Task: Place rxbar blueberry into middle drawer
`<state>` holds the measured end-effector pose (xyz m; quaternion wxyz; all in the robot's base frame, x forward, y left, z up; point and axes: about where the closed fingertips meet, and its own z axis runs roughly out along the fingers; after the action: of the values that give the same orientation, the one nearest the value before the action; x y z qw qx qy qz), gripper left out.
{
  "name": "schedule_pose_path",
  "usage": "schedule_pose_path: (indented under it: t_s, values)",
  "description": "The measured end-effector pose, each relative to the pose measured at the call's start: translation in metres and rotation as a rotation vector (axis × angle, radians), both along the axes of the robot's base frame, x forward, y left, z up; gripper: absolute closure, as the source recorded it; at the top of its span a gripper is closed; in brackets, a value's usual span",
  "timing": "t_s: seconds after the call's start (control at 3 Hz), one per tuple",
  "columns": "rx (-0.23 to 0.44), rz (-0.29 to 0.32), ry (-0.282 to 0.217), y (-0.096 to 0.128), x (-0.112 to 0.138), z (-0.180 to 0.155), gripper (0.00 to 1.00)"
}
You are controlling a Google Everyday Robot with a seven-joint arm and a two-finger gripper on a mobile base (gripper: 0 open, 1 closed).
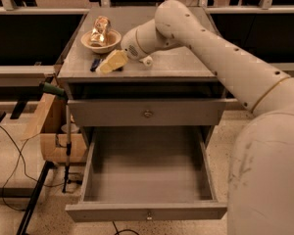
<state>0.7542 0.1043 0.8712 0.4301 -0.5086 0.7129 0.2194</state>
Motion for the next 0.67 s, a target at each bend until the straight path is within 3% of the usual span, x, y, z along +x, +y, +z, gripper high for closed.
schedule_pose_path:
  t_s: [0.67]
  values:
    - [0.001,0.054,0.059,0.021,0.004,-0.027,0.00]
